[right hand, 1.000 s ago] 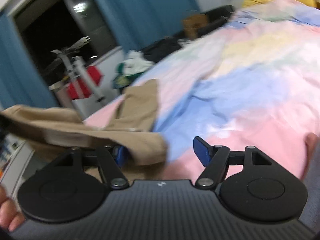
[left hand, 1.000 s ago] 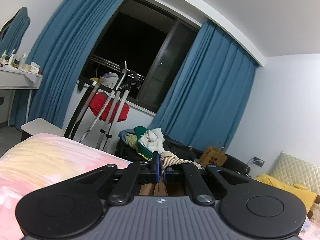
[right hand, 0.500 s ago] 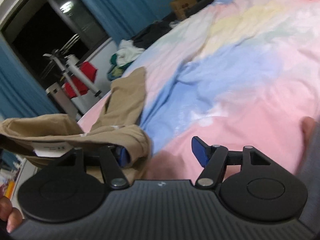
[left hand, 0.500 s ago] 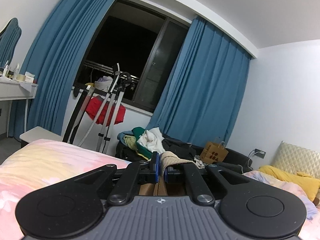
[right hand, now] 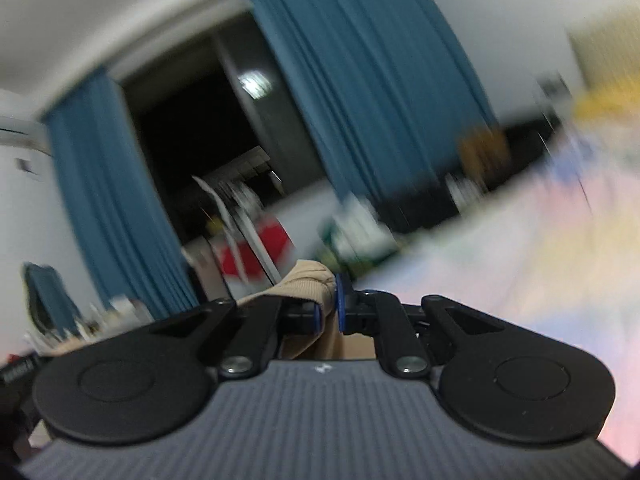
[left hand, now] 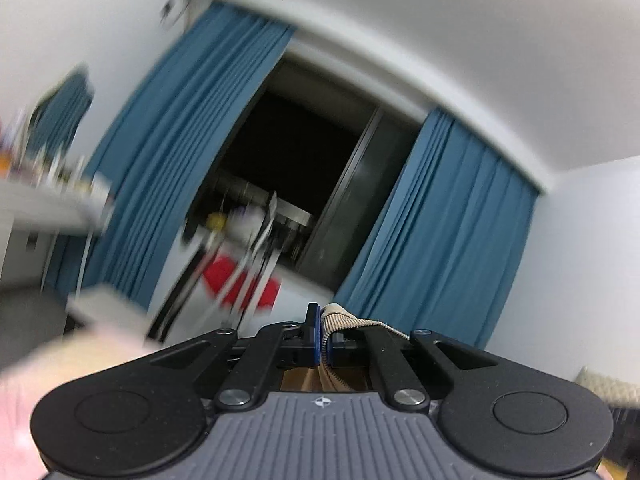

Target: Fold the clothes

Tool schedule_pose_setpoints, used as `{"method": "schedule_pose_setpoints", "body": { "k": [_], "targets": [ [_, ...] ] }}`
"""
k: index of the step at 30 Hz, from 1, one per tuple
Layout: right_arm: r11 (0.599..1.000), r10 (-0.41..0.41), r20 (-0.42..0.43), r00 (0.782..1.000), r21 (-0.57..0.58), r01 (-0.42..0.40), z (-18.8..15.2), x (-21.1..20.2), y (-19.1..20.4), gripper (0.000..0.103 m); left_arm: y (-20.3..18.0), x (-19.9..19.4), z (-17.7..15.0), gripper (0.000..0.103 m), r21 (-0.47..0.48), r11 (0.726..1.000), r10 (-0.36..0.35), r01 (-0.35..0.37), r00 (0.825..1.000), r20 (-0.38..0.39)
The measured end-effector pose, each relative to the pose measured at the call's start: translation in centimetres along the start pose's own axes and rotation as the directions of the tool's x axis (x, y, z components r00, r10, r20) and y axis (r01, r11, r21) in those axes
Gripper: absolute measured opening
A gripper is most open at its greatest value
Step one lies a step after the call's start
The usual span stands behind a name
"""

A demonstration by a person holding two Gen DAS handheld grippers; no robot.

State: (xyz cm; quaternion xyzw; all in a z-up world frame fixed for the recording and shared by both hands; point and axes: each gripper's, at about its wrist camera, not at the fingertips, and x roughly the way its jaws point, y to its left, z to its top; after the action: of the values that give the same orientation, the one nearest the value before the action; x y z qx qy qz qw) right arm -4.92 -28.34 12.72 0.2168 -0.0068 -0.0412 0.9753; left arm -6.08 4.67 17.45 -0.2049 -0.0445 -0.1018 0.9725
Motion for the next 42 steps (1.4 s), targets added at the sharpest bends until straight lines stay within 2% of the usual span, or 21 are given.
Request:
{"method": "schedule_pose_setpoints", "body": {
  "k": [2, 5, 10, 14, 18, 21, 24, 30, 33, 37, 40, 42],
  "targets": [
    [0.997, 0.066, 0.088, 0.994, -0.053, -0.061, 5.4, -0.4, 1.8, 0.011, -2.9, -0.4, 4.7, 0.003, 0.051, 0.999, -0.023, 0.019, 0.997, 0.069],
    [0.991, 0.124, 0.167, 0.978, -0.064, -0.115, 12.6, -2.3, 3.6, 0.011, -7.6, -1.2, 12.0, 0.003, 0.134, 0.990, -0.070, 0.050, 0.987, 0.145],
    [0.978, 0.192, 0.307, 0.932, -0.139, -0.156, 22.2, -7.4, 5.9, 0.011, -14.7, -4.8, 21.7, 0.003, 0.261, 0.962, -0.144, 0.083, 0.964, 0.222],
    [0.967, 0.247, 0.348, 0.904, -0.155, -0.204, 27.4, -11.2, 6.4, 0.011, -18.8, -6.7, 26.7, 0.003, 0.322, 0.943, -0.173, 0.086, 0.952, 0.253],
    [0.954, 0.285, 0.331, 0.900, -0.188, -0.233, 30.4, -13.0, 6.8, 0.011, -20.2, -7.6, 28.3, 0.003, 0.335, 0.938, -0.170, 0.085, 0.958, 0.233],
    [0.946, 0.305, 0.284, 0.909, -0.198, -0.256, 30.7, -12.9, 6.6, 0.011, -19.2, -7.0, 27.8, 0.003, 0.307, 0.948, -0.151, 0.088, 0.971, 0.187],
    [0.945, 0.304, 0.215, 0.928, -0.194, -0.265, 29.3, -10.6, 6.5, 0.011, -17.3, -4.9, 25.8, 0.003, 0.286, 0.956, -0.114, 0.070, 0.984, 0.140],
    [0.955, 0.246, 0.109, 0.963, -0.196, -0.222, 23.6, -0.6, 6.4, 0.011, -12.4, 2.7, 20.8, 0.003, 0.256, 0.967, -0.023, 0.013, 0.999, 0.033],
    [0.960, 0.214, 0.056, 0.975, -0.199, -0.199, 20.7, 4.6, 6.3, 0.011, -8.9, 7.7, 17.3, 0.003, 0.255, 0.967, 0.009, -0.006, 1.000, -0.008],
    [0.964, 0.162, 0.000, 0.987, -0.213, -0.158, 15.9, 13.0, 5.9, 0.011, -4.1, 17.0, 11.9, 0.003, 0.236, 0.971, 0.050, -0.029, 0.995, -0.086],
    [0.967, 0.113, -0.035, 0.993, -0.226, -0.117, 11.3, 20.8, 5.0, 0.011, -0.5, 24.5, 7.3, 0.004, 0.232, 0.971, 0.097, -0.061, 0.985, -0.146],
    [0.970, 0.076, -0.071, 0.995, -0.226, -0.091, 8.1, 26.3, 4.2, 0.011, 2.3, 29.5, 3.0, 0.004, 0.231, 0.970, 0.129, -0.081, 0.971, -0.203]
  ]
}}
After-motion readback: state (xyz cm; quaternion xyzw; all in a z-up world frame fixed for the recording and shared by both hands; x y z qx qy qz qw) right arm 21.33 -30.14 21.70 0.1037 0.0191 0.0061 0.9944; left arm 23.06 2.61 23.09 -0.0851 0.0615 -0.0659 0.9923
